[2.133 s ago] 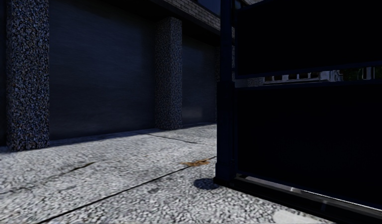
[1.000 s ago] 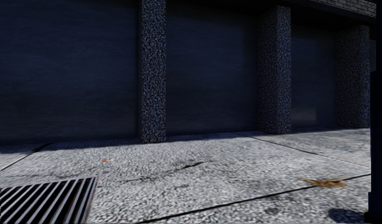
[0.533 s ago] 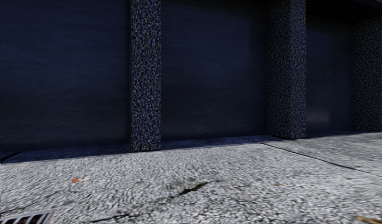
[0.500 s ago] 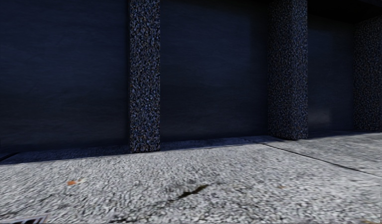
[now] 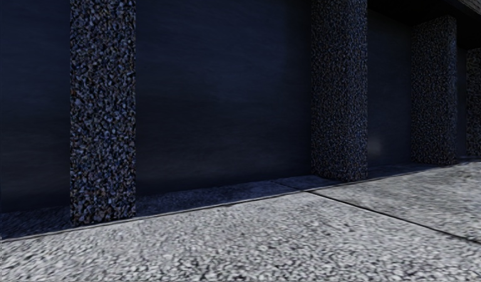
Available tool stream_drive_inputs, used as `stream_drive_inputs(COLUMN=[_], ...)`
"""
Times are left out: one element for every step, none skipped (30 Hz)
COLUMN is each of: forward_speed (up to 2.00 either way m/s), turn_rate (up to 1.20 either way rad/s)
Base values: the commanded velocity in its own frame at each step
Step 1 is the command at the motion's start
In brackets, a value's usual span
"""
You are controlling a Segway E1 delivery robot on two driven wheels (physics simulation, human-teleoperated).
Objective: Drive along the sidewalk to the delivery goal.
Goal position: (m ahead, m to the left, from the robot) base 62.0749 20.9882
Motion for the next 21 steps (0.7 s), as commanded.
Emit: stream_drive_inputs(forward_speed=[1.79, 1.78, 1.78, 1.78, 1.78, 1.78, 1.78, 1.78, 1.78, 1.78, 1.78, 1.78, 1.78, 1.78, 1.78, 1.78, 1.78, 1.78, 1.78, 1.78, 1.78], turn_rate=[-1.09, -1.09, -1.09, -1.09, -1.09, -1.09, -1.09, -1.09, -1.09, -1.09, -1.09, -1.08, -1.06, -1.00, -1.00, -0.92, -0.43, 0.00, 0.00, 0.00, 0.00])
